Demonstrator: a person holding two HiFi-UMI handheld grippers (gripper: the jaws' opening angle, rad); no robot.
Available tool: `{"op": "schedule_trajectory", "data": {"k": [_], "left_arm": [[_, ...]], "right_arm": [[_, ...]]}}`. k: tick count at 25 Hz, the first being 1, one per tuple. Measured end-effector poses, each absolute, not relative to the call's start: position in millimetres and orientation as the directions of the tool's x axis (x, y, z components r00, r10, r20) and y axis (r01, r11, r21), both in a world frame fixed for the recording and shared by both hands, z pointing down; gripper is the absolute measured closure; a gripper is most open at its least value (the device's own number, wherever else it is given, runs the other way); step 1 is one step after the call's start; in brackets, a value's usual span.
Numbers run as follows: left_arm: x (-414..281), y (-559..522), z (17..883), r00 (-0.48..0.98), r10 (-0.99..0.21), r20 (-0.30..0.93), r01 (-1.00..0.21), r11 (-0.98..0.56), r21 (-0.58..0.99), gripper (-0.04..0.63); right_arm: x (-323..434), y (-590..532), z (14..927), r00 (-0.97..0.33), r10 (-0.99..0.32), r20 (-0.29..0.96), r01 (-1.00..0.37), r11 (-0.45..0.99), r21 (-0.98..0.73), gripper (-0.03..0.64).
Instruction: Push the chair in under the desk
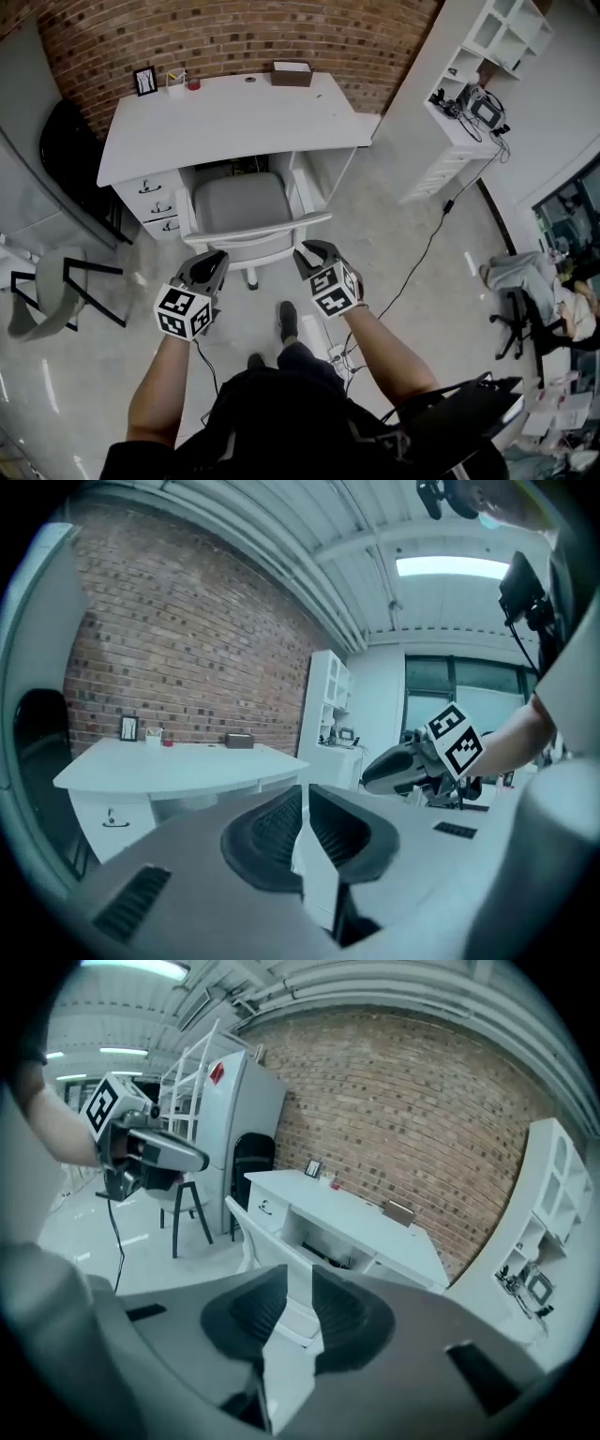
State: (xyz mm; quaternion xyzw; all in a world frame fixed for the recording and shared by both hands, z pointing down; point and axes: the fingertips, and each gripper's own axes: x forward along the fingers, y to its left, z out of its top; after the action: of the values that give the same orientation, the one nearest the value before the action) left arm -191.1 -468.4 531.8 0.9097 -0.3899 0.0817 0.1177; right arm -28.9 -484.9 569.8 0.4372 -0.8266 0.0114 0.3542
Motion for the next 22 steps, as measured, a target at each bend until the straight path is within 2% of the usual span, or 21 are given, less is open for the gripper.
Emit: {"op": "schedule_trajectory", "data": {"k": [6, 11, 15, 19, 22], "left_arm": [[-201.2, -434.4, 500.2, 0.639, -0.759, 0.127, -0.769, -0.627, 0.125, 0.588], [-192.8, -417.4, 476.2, 0.603, -0.789, 0.119, -0.798, -0.592, 0.115, 0.588], [-188.0, -417.9, 447.6, 0.517, -0.855, 0.052, -0.855, -0.513, 0.070, 0.588], [-184.6, -422.0, 443.6, 0.445, -0.890, 0.097, -0.895, -0.439, 0.082, 0.588], [-186.5, -414.8, 446.2, 0.414, -0.900, 0.139, -0.909, -0.401, 0.115, 0.588]], "right_arm": [[-24.4, -465.5, 520.2, -0.438, -0.771, 0.463, -0.832, 0.543, 0.118, 0.581], [-31.4, -449.8, 495.3, -0.514, -0.769, 0.381, -0.827, 0.561, 0.016, 0.600], [-21.2, -451.9, 478.6, -0.525, -0.788, 0.322, -0.834, 0.551, -0.014, 0.607], [1.5, -457.0, 471.3, -0.471, -0.822, 0.319, -0.869, 0.495, -0.009, 0.607], [6.4, -461.3, 463.3, -0.479, -0.826, 0.297, -0.867, 0.499, -0.011, 0.607]]}}
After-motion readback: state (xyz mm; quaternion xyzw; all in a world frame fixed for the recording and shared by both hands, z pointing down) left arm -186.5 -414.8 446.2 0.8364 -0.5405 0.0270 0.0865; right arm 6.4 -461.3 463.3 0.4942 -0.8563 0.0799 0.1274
